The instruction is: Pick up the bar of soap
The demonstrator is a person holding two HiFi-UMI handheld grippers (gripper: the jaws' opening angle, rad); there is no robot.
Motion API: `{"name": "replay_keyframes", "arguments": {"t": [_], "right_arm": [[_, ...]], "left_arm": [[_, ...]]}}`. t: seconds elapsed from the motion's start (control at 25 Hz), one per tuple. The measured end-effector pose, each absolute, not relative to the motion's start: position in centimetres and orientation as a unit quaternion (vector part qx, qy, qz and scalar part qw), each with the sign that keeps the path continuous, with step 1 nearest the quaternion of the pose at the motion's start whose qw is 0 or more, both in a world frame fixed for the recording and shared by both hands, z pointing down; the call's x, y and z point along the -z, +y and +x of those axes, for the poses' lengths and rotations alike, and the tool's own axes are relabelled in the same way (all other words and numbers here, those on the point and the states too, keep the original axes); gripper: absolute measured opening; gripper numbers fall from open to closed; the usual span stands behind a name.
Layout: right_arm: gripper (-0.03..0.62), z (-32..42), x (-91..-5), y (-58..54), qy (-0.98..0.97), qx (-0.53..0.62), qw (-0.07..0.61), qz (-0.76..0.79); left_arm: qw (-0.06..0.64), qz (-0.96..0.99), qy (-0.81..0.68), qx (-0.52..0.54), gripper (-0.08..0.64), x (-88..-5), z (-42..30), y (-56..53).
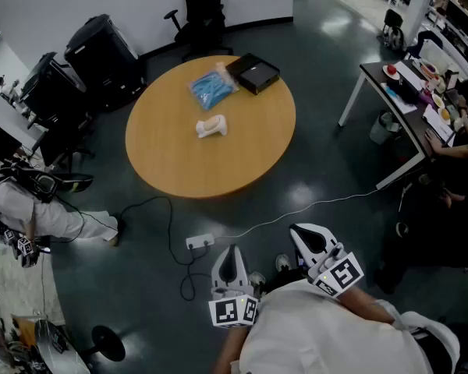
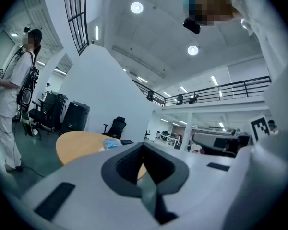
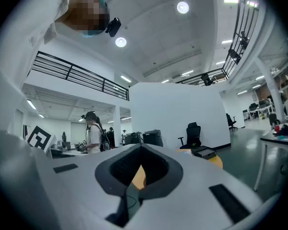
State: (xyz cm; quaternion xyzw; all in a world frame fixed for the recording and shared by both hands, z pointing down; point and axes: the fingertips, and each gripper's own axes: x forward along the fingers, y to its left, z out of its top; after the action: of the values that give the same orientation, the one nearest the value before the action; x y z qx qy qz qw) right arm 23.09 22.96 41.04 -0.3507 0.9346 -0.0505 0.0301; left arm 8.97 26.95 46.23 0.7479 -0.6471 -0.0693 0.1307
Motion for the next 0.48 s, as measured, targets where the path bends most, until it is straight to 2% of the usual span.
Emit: {"name": "replay_keyframes", "arguments": {"t": [0.48], "right_arm": [[0.014, 23.62, -40.84, 22.56, 0.937, 0.048, 0.033, -0.346]], "left_arm": [[0.126, 0.75, -0.646, 0.067, 0.005, -45.69, 9.83, 26.3]]}}
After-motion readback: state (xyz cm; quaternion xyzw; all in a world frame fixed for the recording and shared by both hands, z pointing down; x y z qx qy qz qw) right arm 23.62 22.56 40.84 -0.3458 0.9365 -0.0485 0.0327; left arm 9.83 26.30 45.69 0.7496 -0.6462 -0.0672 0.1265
